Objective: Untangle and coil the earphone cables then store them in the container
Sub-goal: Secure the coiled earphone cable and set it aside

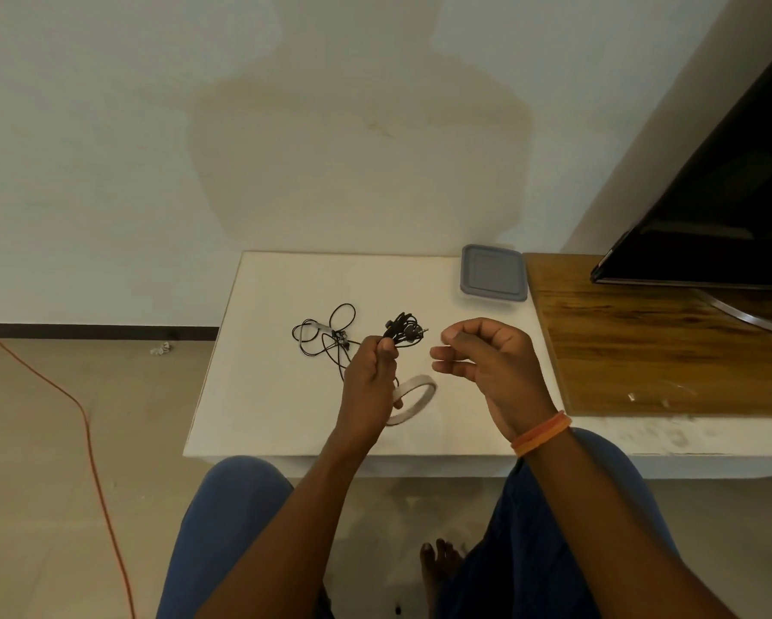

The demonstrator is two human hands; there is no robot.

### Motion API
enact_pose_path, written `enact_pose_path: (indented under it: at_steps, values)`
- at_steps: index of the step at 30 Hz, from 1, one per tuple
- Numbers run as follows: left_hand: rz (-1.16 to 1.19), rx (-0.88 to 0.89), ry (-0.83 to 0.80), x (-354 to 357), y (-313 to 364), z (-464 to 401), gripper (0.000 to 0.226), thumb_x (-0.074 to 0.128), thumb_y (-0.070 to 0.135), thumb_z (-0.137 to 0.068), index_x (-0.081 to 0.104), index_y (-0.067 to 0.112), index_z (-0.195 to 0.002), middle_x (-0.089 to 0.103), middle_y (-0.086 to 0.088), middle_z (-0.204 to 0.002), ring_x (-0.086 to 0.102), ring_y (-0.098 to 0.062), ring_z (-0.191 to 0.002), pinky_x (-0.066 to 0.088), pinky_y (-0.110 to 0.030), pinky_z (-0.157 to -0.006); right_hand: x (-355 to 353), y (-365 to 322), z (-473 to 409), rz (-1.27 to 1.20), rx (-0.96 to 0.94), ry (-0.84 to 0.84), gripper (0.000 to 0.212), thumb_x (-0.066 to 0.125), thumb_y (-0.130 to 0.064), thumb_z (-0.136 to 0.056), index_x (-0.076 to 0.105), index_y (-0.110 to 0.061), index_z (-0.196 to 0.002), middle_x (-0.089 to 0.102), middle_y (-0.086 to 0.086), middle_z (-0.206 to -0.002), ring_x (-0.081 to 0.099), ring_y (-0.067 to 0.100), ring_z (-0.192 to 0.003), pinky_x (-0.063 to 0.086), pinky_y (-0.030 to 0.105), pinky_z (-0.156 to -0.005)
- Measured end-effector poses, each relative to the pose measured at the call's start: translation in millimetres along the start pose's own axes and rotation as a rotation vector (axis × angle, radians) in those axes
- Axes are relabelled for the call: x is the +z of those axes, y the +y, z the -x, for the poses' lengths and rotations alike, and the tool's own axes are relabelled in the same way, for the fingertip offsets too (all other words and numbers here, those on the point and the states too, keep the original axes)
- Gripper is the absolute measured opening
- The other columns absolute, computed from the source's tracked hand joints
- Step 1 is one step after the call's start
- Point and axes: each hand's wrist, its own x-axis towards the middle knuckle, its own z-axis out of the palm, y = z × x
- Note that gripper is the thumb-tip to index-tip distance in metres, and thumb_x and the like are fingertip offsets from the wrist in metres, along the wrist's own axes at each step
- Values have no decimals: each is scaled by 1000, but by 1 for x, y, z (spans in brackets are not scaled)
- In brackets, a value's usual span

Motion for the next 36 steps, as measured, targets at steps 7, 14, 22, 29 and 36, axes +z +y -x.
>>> enact_pose_path:
  at_steps: [7, 14, 22, 29, 36]
  values:
    - [-106, -9, 108, 7, 3, 3, 33, 31, 42, -104, 49, 18, -89, 48, 5, -67, 41, -12, -56, 45, -36, -53, -3, 2, -1, -120, 65, 187, 8, 64, -7, -90, 68, -5, -96, 72, 18, -90, 72, 34, -83, 60, 40, -78]
    - [-236, 102, 195, 7, 6, 12, 28, 28, 43, -102, 48, 23, -94, 51, 9, -72, 47, -5, -60, 36, -12, -55, -10, 2, -8, -158, 88, 252, 10, 64, -8, -90, 68, -4, -99, 72, 17, -89, 72, 31, -82, 60, 31, -71]
    - [-231, 74, 251, 4, -2, 15, 35, 26, 47, -100, 49, 22, -94, 54, 8, -76, 46, -9, -64, 35, -21, -55, -23, 1, -15, -199, 108, 275, 5, 66, -9, -89, 68, -6, -92, 75, 8, -76, 74, 25, -77, 53, 52, -92]
    - [-193, -39, 205, 10, -12, 13, 38, 23, 56, -97, 45, 27, -86, 51, 2, -69, 48, -16, -59, 53, -53, -53, -7, -10, -11, -49, 58, 98, 11, 63, -10, -91, 67, -4, -99, 72, 18, -93, 73, 30, -83, 57, 25, -62]
    - [-105, -165, 156, 14, -15, 1, 33, 30, 36, -106, 47, 20, -83, 51, 0, -71, 64, -36, -71, 43, -26, -51, -3, -10, -16, 118, -38, 30, 14, 63, -12, -92, 68, -2, -100, 73, 17, -95, 74, 23, -81, 59, 29, -76]
